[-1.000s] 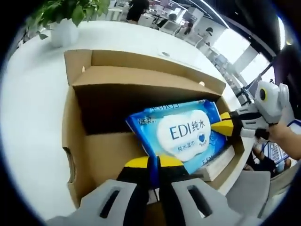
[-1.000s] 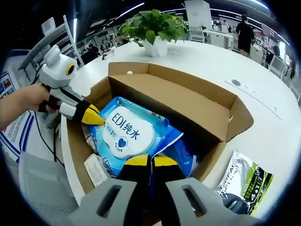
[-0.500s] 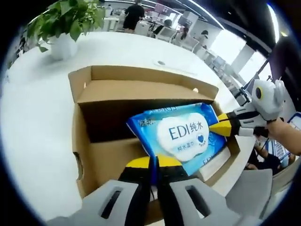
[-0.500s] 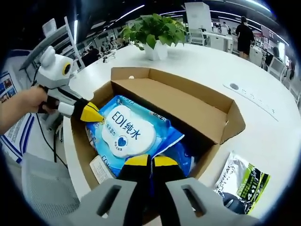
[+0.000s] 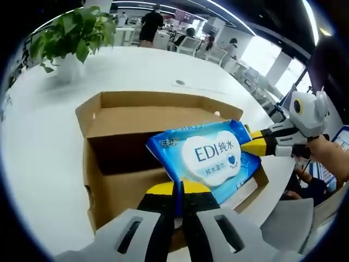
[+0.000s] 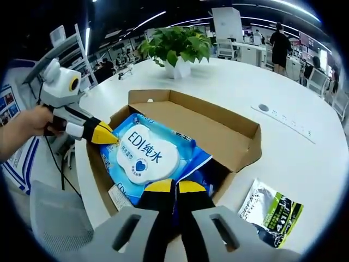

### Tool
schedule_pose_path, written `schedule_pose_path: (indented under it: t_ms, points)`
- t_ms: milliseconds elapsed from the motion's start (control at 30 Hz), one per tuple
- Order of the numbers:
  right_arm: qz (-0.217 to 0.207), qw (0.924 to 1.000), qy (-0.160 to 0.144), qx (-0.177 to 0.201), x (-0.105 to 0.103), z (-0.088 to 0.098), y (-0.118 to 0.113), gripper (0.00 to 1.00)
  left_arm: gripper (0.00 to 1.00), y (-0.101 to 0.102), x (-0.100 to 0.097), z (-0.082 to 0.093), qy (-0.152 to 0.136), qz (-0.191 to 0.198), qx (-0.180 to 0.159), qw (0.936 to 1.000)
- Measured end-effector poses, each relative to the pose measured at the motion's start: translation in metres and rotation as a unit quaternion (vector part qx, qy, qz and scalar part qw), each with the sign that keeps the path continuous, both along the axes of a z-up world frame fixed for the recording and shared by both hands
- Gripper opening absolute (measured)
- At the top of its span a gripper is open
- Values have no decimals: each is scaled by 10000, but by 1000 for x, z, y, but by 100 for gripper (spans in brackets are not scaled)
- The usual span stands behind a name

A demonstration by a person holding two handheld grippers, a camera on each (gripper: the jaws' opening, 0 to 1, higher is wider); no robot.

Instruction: Operate the shoe box by opening the lid, removing the specified soft item, and placing it in the target area until the item is outside and the box remains undamaged.

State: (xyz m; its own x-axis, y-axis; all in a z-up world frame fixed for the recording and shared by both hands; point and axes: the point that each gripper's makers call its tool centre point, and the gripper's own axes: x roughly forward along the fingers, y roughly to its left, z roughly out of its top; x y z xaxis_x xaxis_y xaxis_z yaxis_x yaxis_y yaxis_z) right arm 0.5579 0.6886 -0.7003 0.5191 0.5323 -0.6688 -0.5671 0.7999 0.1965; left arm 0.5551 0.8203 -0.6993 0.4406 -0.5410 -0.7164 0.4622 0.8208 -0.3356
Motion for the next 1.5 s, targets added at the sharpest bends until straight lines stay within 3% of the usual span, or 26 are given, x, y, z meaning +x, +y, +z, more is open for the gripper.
schedule_pose_path:
  t_ms: [600, 1500]
  points:
    - [-398, 9991, -139, 30, -2, 26, -54, 0, 0, -54, 3, 29, -256, -292, -152, 9991]
    - [-1037, 9943, -111, -220, -12, 30, -150, 0, 0, -148, 3, 32, -294, -865, -317, 9953]
